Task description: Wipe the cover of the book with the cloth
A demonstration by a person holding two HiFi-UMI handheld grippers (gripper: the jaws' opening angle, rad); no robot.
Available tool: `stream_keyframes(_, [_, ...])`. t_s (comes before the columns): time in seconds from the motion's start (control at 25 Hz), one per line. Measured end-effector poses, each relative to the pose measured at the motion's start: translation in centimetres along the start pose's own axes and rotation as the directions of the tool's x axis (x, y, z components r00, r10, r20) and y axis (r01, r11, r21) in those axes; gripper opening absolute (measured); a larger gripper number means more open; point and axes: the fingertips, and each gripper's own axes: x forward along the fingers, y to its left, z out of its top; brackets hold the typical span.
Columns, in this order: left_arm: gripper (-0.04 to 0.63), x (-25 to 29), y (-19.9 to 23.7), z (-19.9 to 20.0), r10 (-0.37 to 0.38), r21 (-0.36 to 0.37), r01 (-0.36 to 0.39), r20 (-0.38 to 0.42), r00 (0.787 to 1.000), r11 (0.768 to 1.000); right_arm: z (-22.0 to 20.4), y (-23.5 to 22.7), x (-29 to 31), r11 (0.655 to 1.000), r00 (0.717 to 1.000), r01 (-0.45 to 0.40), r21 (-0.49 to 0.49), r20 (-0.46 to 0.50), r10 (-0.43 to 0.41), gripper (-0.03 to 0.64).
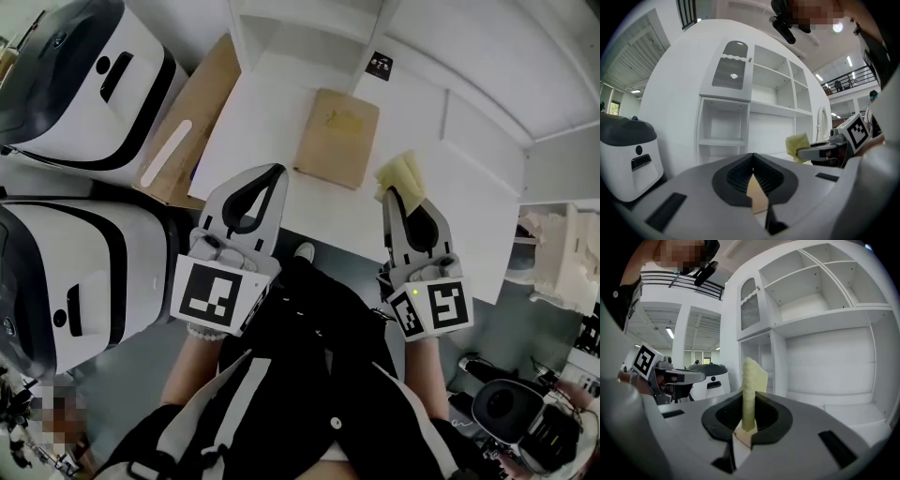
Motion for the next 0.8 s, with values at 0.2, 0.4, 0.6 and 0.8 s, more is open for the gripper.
stream_keyframes(0.2, [0.000, 2.3, 0.1, -0.1, 0.003, 0.017, -0.003, -0.017, 1.000, 1.000, -0.1, -2.0, 1.2, 1.000, 1.000, -0.006, 0.006, -0.008, 0.006, 0.038])
stream_keyframes(0.4, [0.000, 3.7, -0.6, -0.4, -0.003, 0.005, 0.003, -0.040, 0.999, 1.000, 0.0, -3.6, 1.4, 1.000, 1.000, -0.005, 0.019, -0.010, 0.005, 0.038])
stream_keyframes(0.6, [0.000, 4.8, -0.8, -1.5, -0.035, -0.014, 0.034, -0.086, 0.996, 0.999, -0.3, -3.8, 1.4, 0.999, 1.000, -0.004, 0.034, -0.009, 0.004, 0.038])
stream_keyframes(0.8, [0.000, 5.9, -0.3, -2.2, -0.055, -0.026, 0.053, -0.105, 0.993, 0.998, -1.2, -4.2, 1.6, 0.998, 1.000, 0.009, 0.059, -0.025, -0.008, 0.038])
